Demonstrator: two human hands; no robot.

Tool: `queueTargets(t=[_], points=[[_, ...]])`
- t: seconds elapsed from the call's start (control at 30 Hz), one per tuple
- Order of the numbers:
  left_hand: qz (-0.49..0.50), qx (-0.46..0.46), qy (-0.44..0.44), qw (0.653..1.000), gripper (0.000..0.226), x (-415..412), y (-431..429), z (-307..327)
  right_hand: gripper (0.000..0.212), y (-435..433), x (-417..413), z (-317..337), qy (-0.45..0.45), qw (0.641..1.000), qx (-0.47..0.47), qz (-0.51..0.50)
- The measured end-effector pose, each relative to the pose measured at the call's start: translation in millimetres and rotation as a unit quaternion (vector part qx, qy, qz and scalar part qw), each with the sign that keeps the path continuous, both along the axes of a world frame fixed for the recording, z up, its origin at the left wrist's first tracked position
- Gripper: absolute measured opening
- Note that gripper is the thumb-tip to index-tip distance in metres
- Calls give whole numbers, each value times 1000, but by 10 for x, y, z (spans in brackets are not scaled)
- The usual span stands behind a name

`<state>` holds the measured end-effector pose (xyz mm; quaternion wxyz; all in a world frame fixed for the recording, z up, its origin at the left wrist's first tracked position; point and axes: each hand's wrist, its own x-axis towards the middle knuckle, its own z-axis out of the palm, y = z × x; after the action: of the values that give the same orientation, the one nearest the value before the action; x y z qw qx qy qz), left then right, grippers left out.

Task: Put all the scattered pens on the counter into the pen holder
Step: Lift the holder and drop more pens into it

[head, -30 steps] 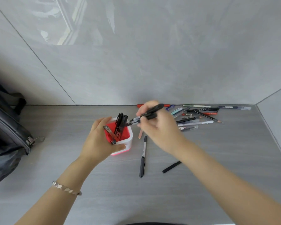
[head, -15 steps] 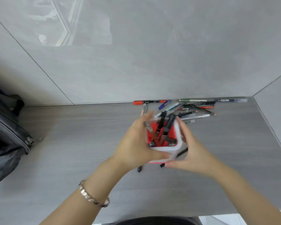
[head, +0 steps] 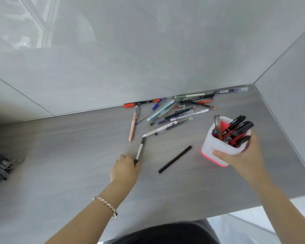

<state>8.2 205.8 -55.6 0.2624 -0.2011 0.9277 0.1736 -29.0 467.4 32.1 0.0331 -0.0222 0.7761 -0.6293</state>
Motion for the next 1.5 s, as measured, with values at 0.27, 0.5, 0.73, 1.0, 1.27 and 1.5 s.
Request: queueTargets(t=[0.27, 0.5, 0.73, 1.0, 1.27, 1.5], points=[[-164, 70, 82, 980, 22, -236, 555, 25, 53, 95, -24, -158, -17, 999, 20, -29], [-209, 52, -15, 976, 33, -186, 663, -133, 54, 69, -16, -158, -35, 996, 51, -63], [-67, 156, 25, 985, 16, -107, 259, 227, 52, -134, 21, -144, -43, 998, 34, -42], [-128, 136, 179, 966, 28, -48, -256, 1258, 47, -626, 70, -259, -59, 996, 13, 66], [-321, 22, 136, 937, 22, -307, 203, 1068, 61, -752, 13, -501, -63, 991, 63, 97], [-274, 118, 362, 883, 28, -402, 653, 568, 61, -629, 66, -704, -71, 991, 87, 80]])
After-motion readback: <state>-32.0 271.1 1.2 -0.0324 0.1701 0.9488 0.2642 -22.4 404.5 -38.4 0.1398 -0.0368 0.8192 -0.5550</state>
